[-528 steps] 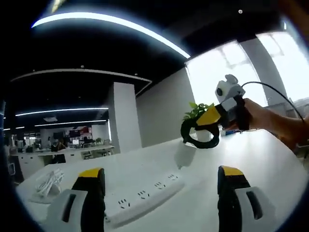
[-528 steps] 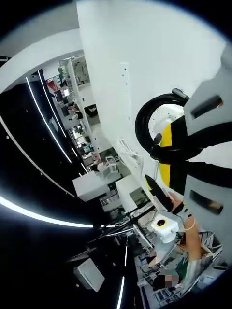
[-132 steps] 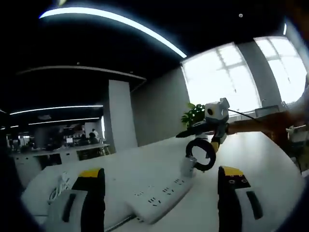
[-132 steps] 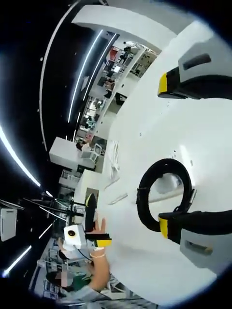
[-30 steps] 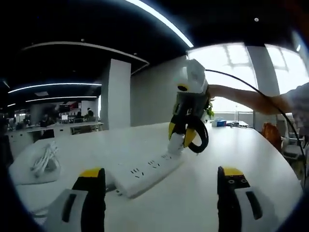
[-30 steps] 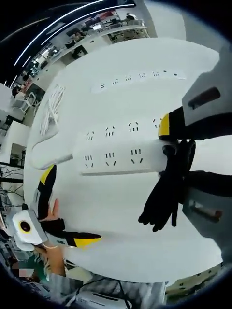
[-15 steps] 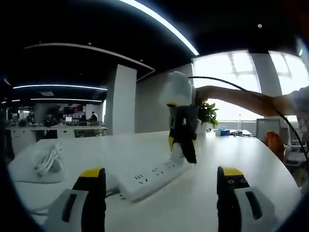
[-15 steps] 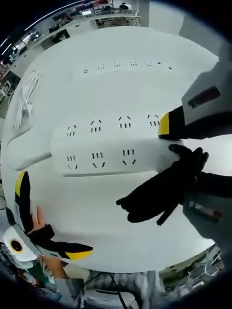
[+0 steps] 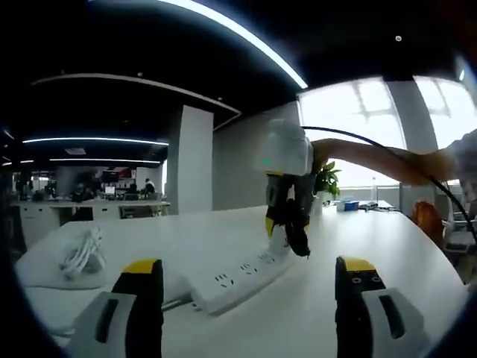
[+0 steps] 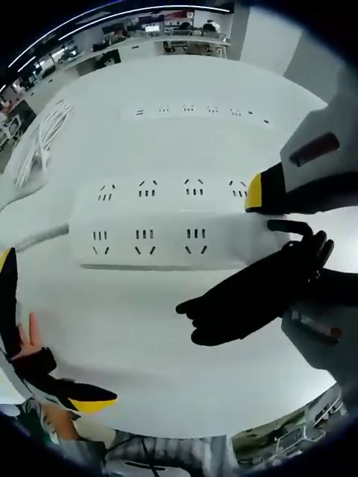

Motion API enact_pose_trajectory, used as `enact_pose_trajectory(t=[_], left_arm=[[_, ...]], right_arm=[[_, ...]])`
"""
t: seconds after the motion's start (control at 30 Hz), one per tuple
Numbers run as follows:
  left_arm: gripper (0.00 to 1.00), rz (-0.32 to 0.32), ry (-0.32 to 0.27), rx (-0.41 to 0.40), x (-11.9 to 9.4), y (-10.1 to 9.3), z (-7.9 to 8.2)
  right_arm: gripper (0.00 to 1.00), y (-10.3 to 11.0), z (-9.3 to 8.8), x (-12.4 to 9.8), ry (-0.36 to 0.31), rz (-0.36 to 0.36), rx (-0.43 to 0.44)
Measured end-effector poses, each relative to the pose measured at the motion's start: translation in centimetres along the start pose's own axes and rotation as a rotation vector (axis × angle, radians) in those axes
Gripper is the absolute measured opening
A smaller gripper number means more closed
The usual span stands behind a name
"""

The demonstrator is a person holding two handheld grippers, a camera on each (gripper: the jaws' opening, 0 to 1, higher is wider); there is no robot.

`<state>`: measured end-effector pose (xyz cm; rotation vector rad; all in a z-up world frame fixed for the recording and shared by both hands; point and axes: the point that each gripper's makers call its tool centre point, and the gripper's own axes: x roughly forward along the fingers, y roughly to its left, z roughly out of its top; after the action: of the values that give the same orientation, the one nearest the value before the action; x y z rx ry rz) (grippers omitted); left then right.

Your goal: Straighten the power strip on the desk, plug the charger into it

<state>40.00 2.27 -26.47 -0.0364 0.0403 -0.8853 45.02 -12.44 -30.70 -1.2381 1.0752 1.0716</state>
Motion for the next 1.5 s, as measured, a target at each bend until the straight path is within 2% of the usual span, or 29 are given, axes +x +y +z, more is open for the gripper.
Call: enact_pose_trajectory(t=[0.1, 0.17, 0.27, 0.47, 0.67, 0.73, 0.77, 0.8, 0.9, 0.97, 1.17, 1.27, 1.3, 1.5], left_arm=[[0.98, 0.009, 0.023, 0.013, 0.0, 0.2, -0.6], [0.98, 0.011, 0.024, 0.014, 0.0, 0.3, -0.7], [0.98, 0.013, 0.023, 0.005, 0.1, 0.5, -0.8], [0.98, 0.024, 0.04, 0.009, 0.0, 0.9, -1.4], [0.98, 0.041, 0.047, 0.031, -0.1, 1.4, -1.5], [0.98, 0.044, 0.038, 0.03, -0.3, 1.5, -1.2], [0.98, 0.046, 0.029, 0.028, -0.4, 1.5, -1.0], [0.98, 0.049, 0.02, 0.026, -0.5, 1.6, -0.8], [0.99, 0.063, 0.009, 0.034, -0.5, 2.0, -0.6], [0.98, 0.075, 0.014, 0.033, -0.6, 2.4, -0.8], [0.98, 0.073, 0.001, -0.012, -0.8, 2.8, -0.7], [0.98, 0.076, -0.012, -0.025, -0.9, 2.9, -0.4], [0.98, 0.077, -0.015, -0.028, -0.9, 3.0, -0.4], [0.98, 0.082, -0.015, -0.035, -0.9, 3.3, -0.5]], right_arm=[[0.23, 0.4, 0.1, 0.0, -0.028, 0.0, -0.055], [0.23, 0.4, 0.2, 0.0, -0.018, -0.005, -0.093], [0.24, 0.2, 0.1, 0.0, 0.014, -0.015, -0.06], [0.25, 0.7, 0.2, -0.1, 0.012, -0.028, -0.033], [0.27, 0.5, -0.2, 0.1, 0.027, -0.101, -0.105], [0.32, -0.5, 0.1, 0.2, -0.036, -0.189, -0.057], [0.33, -0.3, -0.3, 0.0, -0.022, -0.188, -0.075], [0.33, -0.3, -0.3, -0.3, -0.041, -0.19, -0.069], [0.46, -0.5, 0.4, -1.3, -0.141, -0.233, -0.047], [0.52, -0.6, 0.3, -2.2, -0.181, -0.26, -0.045], [0.6, -0.4, 0.0, -3.5, -0.253, -0.319, -0.027], [0.68, -0.8, -0.1, -4.1, -0.284, -0.352, -0.02], [0.73, -0.7, -0.3, -4.2, -0.289, -0.354, -0.019], [0.82, -1.0, -0.7, -4.8, -0.341, -0.402, -0.001]])
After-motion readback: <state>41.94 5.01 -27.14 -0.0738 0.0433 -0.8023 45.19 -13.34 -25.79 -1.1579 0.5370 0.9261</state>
